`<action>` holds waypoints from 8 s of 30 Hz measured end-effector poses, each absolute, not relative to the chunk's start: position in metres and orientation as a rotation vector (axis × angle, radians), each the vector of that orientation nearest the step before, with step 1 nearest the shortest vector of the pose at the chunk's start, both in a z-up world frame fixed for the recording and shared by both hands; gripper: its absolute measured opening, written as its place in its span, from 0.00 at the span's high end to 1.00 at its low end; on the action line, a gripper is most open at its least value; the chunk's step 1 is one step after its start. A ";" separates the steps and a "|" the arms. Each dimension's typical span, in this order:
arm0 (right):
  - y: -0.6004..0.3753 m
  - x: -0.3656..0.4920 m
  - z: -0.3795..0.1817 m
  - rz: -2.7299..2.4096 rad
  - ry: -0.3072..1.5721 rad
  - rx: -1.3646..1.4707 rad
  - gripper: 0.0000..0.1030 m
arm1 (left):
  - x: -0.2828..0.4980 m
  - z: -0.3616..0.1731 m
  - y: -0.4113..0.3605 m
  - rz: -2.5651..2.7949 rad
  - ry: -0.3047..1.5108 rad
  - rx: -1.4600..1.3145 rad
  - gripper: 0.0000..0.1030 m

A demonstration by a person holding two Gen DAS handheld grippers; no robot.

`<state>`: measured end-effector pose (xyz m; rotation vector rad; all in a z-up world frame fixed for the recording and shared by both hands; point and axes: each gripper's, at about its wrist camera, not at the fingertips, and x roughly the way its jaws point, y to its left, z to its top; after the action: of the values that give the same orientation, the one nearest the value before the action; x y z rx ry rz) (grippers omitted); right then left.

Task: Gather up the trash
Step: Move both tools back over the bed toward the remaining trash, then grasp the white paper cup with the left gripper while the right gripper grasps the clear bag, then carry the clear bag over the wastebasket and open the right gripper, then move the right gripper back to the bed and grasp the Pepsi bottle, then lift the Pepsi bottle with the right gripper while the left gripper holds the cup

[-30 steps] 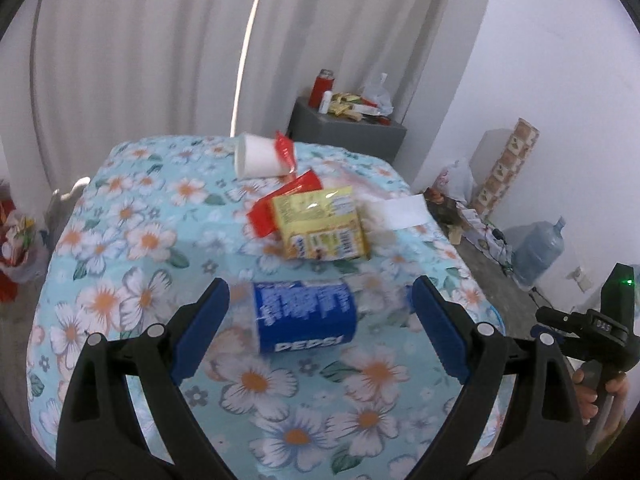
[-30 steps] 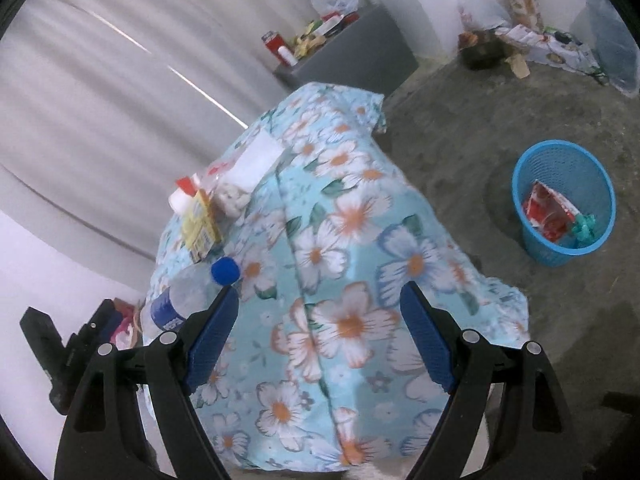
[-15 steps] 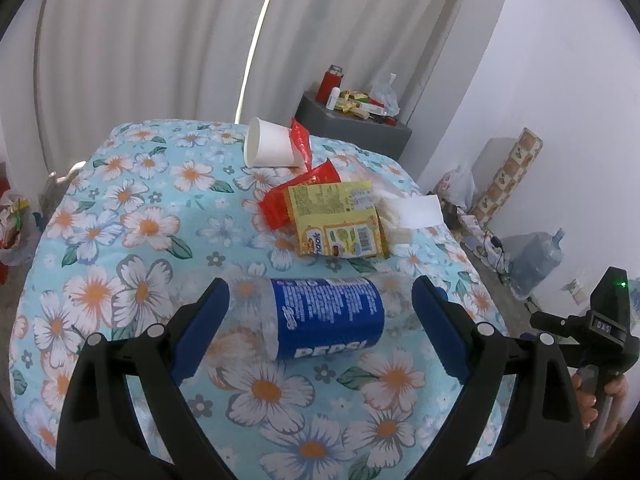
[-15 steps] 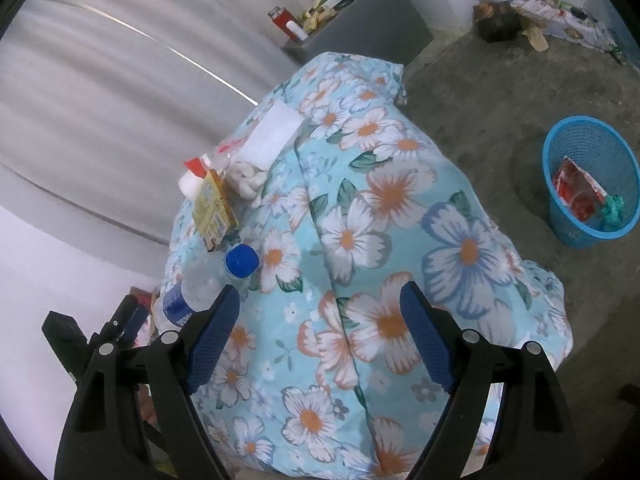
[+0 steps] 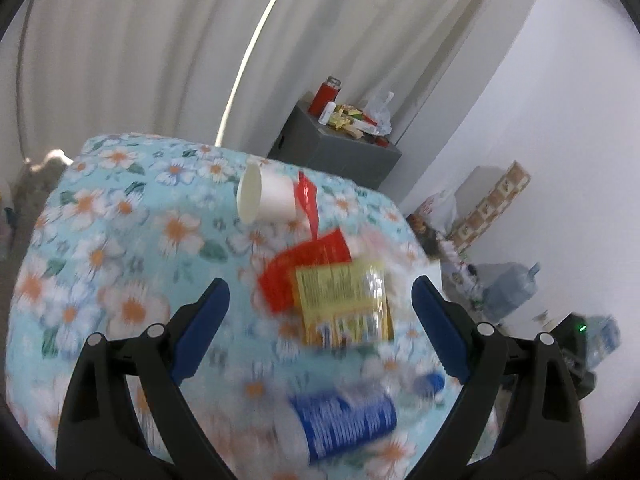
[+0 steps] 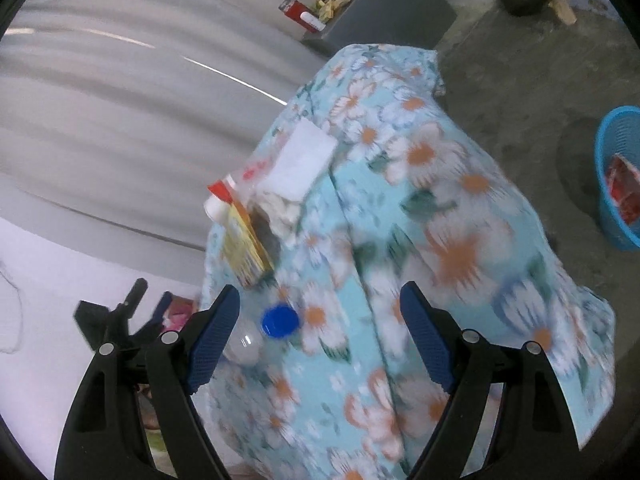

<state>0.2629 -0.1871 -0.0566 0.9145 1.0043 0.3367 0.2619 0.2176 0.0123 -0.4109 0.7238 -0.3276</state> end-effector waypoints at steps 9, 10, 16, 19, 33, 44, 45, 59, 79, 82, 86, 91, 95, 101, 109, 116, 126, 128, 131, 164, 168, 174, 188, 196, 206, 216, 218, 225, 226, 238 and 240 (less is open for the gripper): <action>-0.195 0.353 -0.083 0.317 1.043 1.084 0.29 | 0.360 -0.024 0.252 -0.353 0.846 -0.713 0.28; -0.195 0.362 -0.086 0.312 1.046 1.097 0.30 | 0.367 -0.027 0.255 -0.351 0.849 -0.736 0.28; -0.190 0.400 -0.099 0.295 1.069 1.085 0.32 | 0.408 -0.054 0.265 -0.340 0.866 -0.885 0.31; -0.188 0.408 -0.103 0.304 1.080 1.097 0.33 | 0.425 -0.066 0.262 -0.328 0.889 -0.907 0.35; -0.176 0.416 -0.107 0.328 1.105 1.080 0.84 | 0.433 -0.084 0.251 -0.367 0.897 -0.966 0.89; -0.168 0.377 -0.054 0.384 1.040 0.955 0.96 | 0.403 -0.049 0.253 -0.420 0.813 -0.898 0.99; -0.167 0.372 -0.049 0.395 1.034 0.947 0.96 | 0.399 -0.044 0.252 -0.428 0.801 -0.883 0.99; -0.160 0.296 0.007 0.475 0.949 0.869 0.97 | 0.338 0.014 0.244 -0.502 0.708 -0.708 0.99; -0.152 0.378 -0.073 0.318 1.085 1.071 0.62 | 0.223 0.044 0.204 -0.540 0.562 -0.404 0.99; -0.148 0.382 -0.074 0.334 1.073 1.076 0.91 | 0.215 0.041 0.199 -0.535 0.561 -0.362 0.99; -0.143 0.374 -0.066 0.359 1.047 1.045 0.97 | 0.211 0.038 0.198 -0.519 0.562 -0.344 0.99; -0.142 0.354 -0.043 0.407 1.005 1.011 0.98 | 0.215 0.033 0.201 -0.493 0.571 -0.344 0.99; -0.146 0.333 -0.016 0.443 0.951 0.986 0.98 | 0.223 0.025 0.202 -0.455 0.615 -0.352 0.99; -0.164 0.294 0.019 0.461 0.868 0.965 0.98 | 0.226 0.017 0.198 -0.439 0.662 -0.355 0.99; -0.221 0.223 0.036 0.379 0.748 1.017 0.98 | 0.213 0.033 0.184 -0.468 0.639 -0.319 0.99; -0.275 0.169 0.025 0.264 0.654 1.092 0.98 | 0.202 0.057 0.153 -0.528 0.616 -0.260 0.99; -0.375 0.113 -0.006 -0.022 0.595 1.135 0.98 | 0.198 0.065 0.097 -0.592 0.636 -0.213 0.99; -0.393 0.108 -0.018 -0.068 0.611 1.153 0.98 | 0.199 0.062 0.088 -0.601 0.645 -0.206 0.99; -0.412 0.104 -0.034 -0.142 0.638 1.145 0.98 | 0.202 0.058 0.072 -0.618 0.656 -0.190 0.99; -0.500 0.229 -0.319 -0.280 1.180 1.402 0.64 | 0.231 0.035 -0.004 -0.599 0.770 -0.095 0.99; -0.499 0.227 -0.342 -0.336 1.238 1.377 0.53 | 0.232 0.034 -0.003 -0.596 0.773 -0.096 0.99; -0.496 0.205 -0.329 -0.385 1.197 1.362 0.46 | 0.226 0.037 0.014 -0.582 0.744 -0.115 0.99; -0.313 0.190 -0.103 0.235 0.900 1.118 0.40 | 0.195 0.048 0.133 -0.233 0.631 -0.167 0.99; -0.192 0.244 -0.066 0.435 1.018 0.906 0.40 | 0.178 0.026 0.189 -0.125 0.649 -0.224 0.99; -0.124 0.297 -0.038 0.597 1.092 1.022 0.40 | 0.167 -0.002 0.232 -0.084 0.643 -0.336 0.99; -0.050 0.241 -0.063 0.548 1.217 0.998 0.40 | 0.165 -0.024 0.267 -0.073 0.654 -0.410 0.99; -0.034 0.247 -0.077 0.532 1.248 1.055 0.40 | 0.162 -0.026 0.270 -0.082 0.646 -0.429 0.99; -0.006 0.276 -0.096 0.404 1.193 1.143 0.37 | 0.144 -0.022 0.279 -0.112 0.631 -0.472 0.99; -0.005 0.278 -0.098 0.383 1.174 1.163 0.35 | 0.142 -0.020 0.280 -0.113 0.627 -0.465 0.99; -0.035 0.279 -0.122 0.294 1.065 1.515 0.38 | 0.112 0.003 0.287 -0.122 0.592 -0.447 0.99; -0.045 0.272 -0.116 0.318 1.071 1.501 0.39 | 0.107 0.008 0.286 -0.126 0.583 -0.440 0.99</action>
<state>0.2724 -0.0451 -0.1163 1.5014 1.0710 0.3182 0.1073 0.2863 0.0081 -0.4399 0.5828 -0.1257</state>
